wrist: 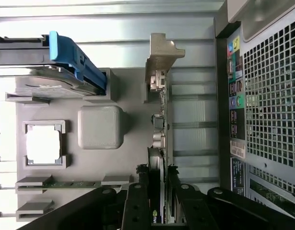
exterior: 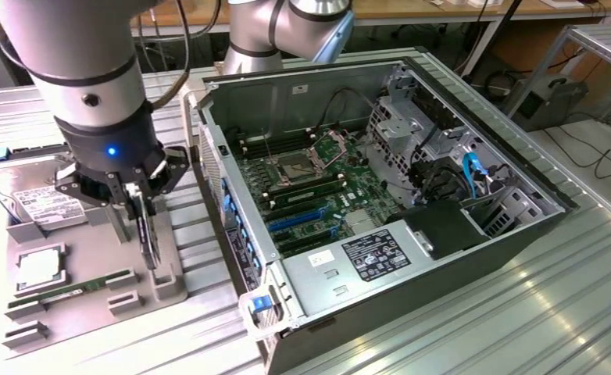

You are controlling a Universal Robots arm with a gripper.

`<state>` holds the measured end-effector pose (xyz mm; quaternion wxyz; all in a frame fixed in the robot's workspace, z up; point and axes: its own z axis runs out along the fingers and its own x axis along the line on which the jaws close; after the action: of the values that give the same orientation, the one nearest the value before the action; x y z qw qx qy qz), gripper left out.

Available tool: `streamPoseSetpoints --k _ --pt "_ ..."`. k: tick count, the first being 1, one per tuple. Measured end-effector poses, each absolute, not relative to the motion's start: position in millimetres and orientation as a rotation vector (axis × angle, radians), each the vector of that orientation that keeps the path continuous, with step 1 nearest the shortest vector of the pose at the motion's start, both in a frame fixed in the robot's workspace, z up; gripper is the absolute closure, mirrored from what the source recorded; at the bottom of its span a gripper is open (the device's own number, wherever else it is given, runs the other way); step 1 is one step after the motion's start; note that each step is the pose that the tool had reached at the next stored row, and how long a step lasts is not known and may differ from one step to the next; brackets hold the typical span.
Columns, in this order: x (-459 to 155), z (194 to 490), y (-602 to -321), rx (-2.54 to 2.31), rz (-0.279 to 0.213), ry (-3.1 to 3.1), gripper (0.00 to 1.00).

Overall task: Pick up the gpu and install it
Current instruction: 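Pick up the gpu and move the gpu toward the slot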

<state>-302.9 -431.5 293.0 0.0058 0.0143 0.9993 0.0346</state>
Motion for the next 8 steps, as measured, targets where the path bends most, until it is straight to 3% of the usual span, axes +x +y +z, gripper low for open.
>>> streamPoseSetpoints --k 8 --pt "-299.2 338.8 -431.7 0.026 0.11 3.13 0.74"
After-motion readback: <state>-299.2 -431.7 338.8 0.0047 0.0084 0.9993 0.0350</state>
